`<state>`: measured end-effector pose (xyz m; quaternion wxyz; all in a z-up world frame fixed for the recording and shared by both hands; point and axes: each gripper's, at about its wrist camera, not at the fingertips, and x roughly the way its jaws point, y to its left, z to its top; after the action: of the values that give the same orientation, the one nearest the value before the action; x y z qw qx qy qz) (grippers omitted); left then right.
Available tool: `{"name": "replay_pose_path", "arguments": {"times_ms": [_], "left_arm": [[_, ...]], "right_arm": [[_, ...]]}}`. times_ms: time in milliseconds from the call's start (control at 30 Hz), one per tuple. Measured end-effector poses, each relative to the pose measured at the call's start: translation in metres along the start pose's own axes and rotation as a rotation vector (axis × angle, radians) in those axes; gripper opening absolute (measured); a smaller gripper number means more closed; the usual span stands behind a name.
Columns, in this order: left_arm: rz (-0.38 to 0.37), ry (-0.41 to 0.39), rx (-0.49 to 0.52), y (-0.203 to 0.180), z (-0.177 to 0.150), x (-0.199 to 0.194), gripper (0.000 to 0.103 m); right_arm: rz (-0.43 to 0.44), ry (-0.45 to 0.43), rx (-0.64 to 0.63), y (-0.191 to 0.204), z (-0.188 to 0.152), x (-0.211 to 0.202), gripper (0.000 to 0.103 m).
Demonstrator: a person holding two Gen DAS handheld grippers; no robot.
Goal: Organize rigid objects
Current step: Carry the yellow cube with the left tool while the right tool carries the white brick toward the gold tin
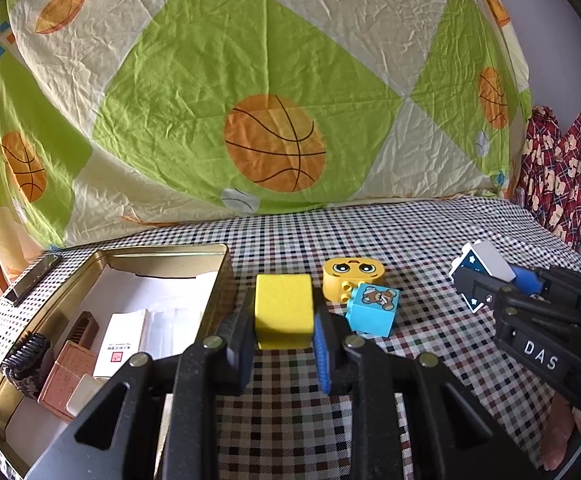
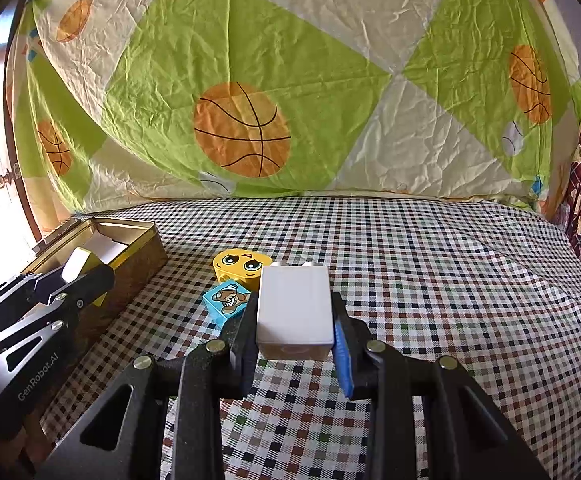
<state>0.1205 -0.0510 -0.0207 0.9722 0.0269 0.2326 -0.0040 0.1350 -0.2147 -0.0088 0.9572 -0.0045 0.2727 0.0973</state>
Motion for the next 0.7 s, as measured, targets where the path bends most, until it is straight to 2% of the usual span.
{"name": "replay_pose_path", "arguments": {"times_ms": [700], "left_arm": [[-0.003, -0.04, -0.006, 0.005, -0.006, -0.02, 0.023]], "right_arm": [[0.019, -0.068, -0.037, 0.011, -0.005, -0.019, 0.034]]}}
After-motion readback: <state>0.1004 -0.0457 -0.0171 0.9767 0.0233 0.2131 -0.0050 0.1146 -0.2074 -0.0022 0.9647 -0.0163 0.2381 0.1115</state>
